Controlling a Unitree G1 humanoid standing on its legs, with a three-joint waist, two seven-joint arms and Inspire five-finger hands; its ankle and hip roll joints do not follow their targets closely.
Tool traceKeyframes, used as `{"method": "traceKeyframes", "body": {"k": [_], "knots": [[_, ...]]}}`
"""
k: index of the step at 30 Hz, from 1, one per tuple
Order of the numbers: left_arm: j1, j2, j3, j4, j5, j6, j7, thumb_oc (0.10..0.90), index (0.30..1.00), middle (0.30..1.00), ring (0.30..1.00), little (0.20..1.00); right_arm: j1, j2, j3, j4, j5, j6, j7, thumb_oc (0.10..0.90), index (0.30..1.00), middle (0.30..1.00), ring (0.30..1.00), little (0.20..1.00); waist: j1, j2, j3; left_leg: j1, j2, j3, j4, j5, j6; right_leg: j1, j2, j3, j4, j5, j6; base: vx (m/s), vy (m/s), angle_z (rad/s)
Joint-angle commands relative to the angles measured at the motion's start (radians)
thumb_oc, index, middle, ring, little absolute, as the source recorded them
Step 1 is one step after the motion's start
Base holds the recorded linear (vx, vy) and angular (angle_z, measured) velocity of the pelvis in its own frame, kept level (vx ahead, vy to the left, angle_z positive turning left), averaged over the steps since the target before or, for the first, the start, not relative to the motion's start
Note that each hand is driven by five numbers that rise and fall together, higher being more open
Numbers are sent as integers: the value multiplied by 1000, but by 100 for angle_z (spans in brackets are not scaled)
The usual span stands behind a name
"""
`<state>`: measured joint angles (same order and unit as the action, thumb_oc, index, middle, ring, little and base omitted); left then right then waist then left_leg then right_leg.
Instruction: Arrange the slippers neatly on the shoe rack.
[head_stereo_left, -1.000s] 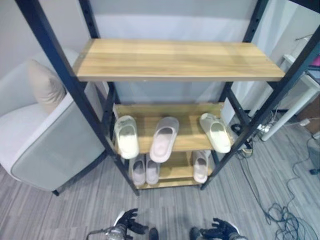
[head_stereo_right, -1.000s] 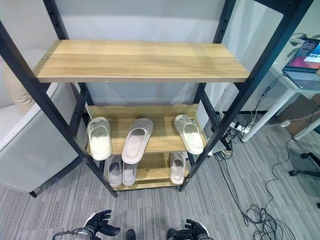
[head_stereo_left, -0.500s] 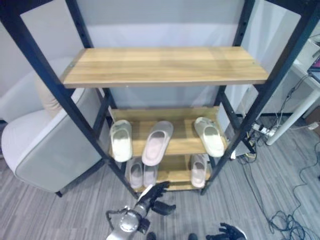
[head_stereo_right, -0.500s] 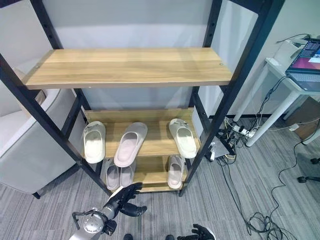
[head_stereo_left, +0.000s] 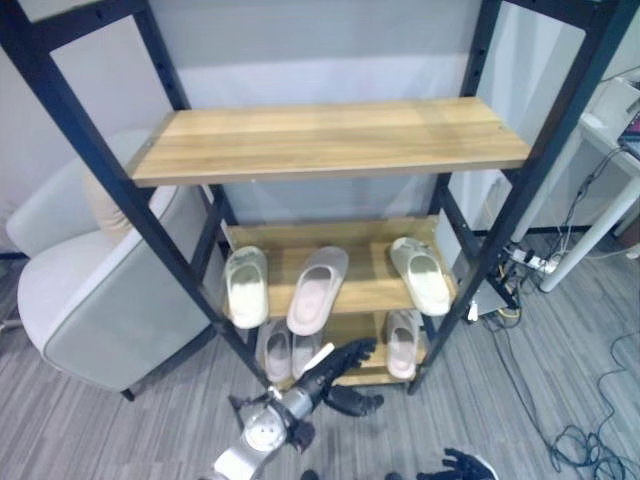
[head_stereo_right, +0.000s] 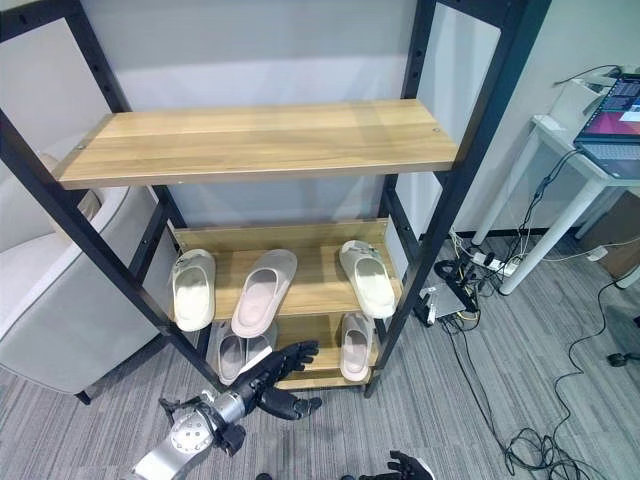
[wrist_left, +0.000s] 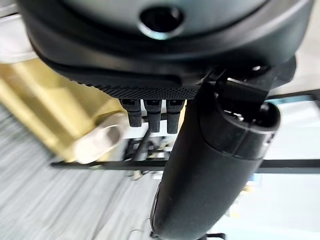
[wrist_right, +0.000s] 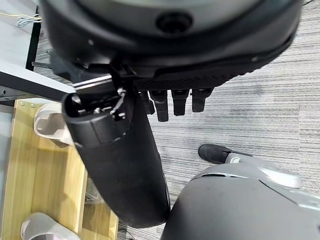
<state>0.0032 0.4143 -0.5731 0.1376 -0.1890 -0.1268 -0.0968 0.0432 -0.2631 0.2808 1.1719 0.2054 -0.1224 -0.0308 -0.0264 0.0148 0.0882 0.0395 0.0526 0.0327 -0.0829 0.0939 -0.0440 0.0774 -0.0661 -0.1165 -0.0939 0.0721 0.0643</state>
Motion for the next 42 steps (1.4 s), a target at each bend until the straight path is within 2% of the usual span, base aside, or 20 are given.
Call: {"method": "traceKeyframes", "body": {"k": [1,6,13,18,27,34,42], "knots": [[-185,-37,64,-117,21,-144,65,800,900,900,900,900,-5,-24,31,-30,-19,-27,-8,800,900,900,900,900,-9,-28,-3,-3,-3,45,-4,-50,-32,35,11,-2,7,-111,43,0,0,0],[-309,-20,81,-154,135,-155,136,800,900,900,900,900,6,-19,38,-26,-17,-30,-10,800,900,900,900,900,-19,-30,-13,5,-4,46,-4,-57,-33,41,11,-4,7,-111,44,0,0,0],[-428,26,91,-95,299,-154,191,800,900,900,900,900,3,-24,47,-29,-22,-30,1,800,900,900,900,900,-31,-29,-26,16,-4,54,-4,-66,-34,47,9,1,7,-110,47,26,9,-3],[-516,88,128,4,407,-138,245,800,900,900,900,900,13,-34,51,-27,-33,-27,20,800,900,900,900,900,-41,-26,-35,24,-4,62,-4,-73,-37,48,5,4,7,-108,53,43,22,-3],[-589,183,173,158,501,-88,318,800,900,900,900,900,23,-43,43,-23,-27,-20,40,800,900,900,900,900,-47,-30,-33,16,-4,76,-4,-79,-38,33,-1,11,7,-101,67,21,16,-3],[-652,230,151,270,554,-53,350,800,900,900,900,900,12,-52,44,-20,-18,-18,43,800,900,900,900,900,-55,-37,-24,9,-4,82,-4,-95,-37,19,-3,24,7,-109,75,21,20,-6],[-791,268,88,409,621,-2,403,800,900,900,900,900,-28,-61,62,-45,-8,-30,26,800,900,900,900,900,-70,-48,9,-75,-3,95,-4,-78,-30,-70,-2,46,7,-84,82,-65,14,-5]]}}
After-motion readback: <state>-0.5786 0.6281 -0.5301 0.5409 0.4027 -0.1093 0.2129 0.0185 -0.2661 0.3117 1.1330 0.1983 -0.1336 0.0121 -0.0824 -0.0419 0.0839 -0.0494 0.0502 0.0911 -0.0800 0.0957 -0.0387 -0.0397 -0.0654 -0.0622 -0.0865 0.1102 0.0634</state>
